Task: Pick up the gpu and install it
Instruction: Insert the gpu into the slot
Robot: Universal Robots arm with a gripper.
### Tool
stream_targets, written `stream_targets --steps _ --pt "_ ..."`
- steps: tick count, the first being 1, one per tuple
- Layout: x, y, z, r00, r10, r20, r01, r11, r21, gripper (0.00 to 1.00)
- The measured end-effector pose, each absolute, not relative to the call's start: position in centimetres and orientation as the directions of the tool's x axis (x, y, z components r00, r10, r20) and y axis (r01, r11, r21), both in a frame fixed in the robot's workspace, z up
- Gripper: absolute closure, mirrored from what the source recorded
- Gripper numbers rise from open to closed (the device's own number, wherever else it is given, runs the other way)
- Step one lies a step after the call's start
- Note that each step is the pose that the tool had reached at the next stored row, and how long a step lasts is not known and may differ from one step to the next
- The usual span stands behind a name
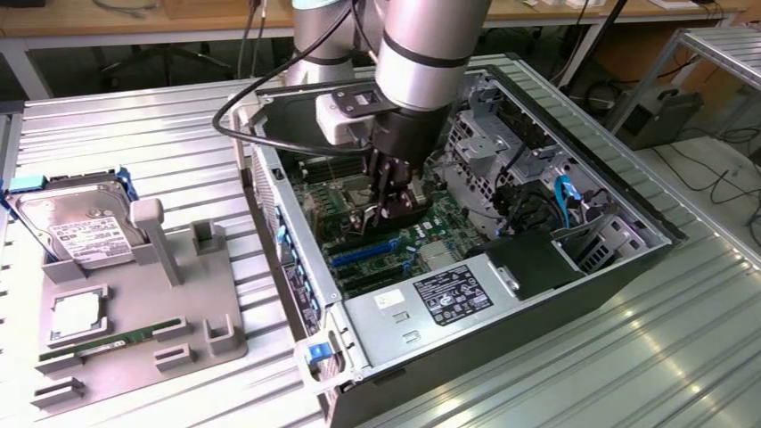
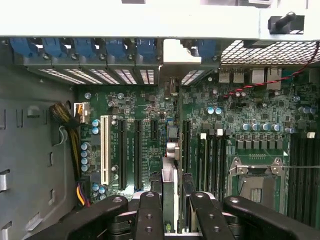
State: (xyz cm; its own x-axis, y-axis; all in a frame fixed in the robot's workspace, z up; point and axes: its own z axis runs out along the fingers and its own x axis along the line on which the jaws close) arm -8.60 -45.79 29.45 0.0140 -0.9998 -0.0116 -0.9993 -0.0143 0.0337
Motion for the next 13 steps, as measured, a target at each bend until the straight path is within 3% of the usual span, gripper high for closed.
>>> stream_targets --steps 6,10,12,13 --pt "-8.7 -45.8 25.4 0.016 -1.000 -0.012 -0.997 -0.017 0.081 0.74" --pt "-8.6 -45.7 25.0 0.016 -1.000 -0.014 -0.996 -0.017 0.090 0.74" --pt "-8.6 -45.7 25.2 0.016 -1.000 -0.013 -0.996 -0.017 0.091 0.49" --pt "-8.6 -45.7 25.3 0.016 -1.000 -0.014 -0.996 -0.017 0.091 0.42"
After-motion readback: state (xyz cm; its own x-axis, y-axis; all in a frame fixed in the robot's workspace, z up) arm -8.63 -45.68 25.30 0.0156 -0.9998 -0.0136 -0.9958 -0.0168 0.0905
